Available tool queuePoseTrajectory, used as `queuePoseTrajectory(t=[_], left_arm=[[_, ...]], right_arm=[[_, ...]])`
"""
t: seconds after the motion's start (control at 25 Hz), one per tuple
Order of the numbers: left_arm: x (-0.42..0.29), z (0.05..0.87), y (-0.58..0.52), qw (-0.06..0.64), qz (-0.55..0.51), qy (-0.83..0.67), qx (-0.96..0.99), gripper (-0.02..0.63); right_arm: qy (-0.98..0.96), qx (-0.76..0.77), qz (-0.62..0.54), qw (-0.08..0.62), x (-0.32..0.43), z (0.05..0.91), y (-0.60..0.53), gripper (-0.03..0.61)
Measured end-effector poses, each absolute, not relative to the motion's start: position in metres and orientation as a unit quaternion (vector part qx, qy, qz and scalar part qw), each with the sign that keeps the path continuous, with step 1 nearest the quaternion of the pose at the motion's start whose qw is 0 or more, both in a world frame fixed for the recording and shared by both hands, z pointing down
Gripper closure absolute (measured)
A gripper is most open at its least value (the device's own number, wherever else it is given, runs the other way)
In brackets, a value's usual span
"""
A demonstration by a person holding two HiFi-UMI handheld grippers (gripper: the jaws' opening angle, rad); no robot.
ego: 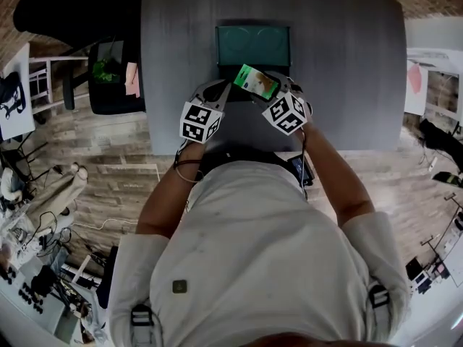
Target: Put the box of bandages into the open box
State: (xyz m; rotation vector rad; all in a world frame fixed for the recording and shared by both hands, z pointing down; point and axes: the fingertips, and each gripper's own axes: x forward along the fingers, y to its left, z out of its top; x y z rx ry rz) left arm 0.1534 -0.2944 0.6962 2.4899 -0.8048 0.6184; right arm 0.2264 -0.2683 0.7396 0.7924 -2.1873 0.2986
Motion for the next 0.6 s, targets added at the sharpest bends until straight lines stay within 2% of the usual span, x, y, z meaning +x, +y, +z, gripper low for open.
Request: queuePoseTrajectory(t=[0.36,0.6], left_arm=[[0.151,0.715,-0.299,0.237,0.232,-0.293,0.897,0.598],[0.152,0.721,-0.298,0.242,0.236,-0.29,0.895,0.598]], right_arm=[[-0.852,0.237,0.084,0.46,0.213,0.796,-0.267,0.278],[-0.846,0.216,0.098,0.478,0.207,0.818,-0.27,0.278]])
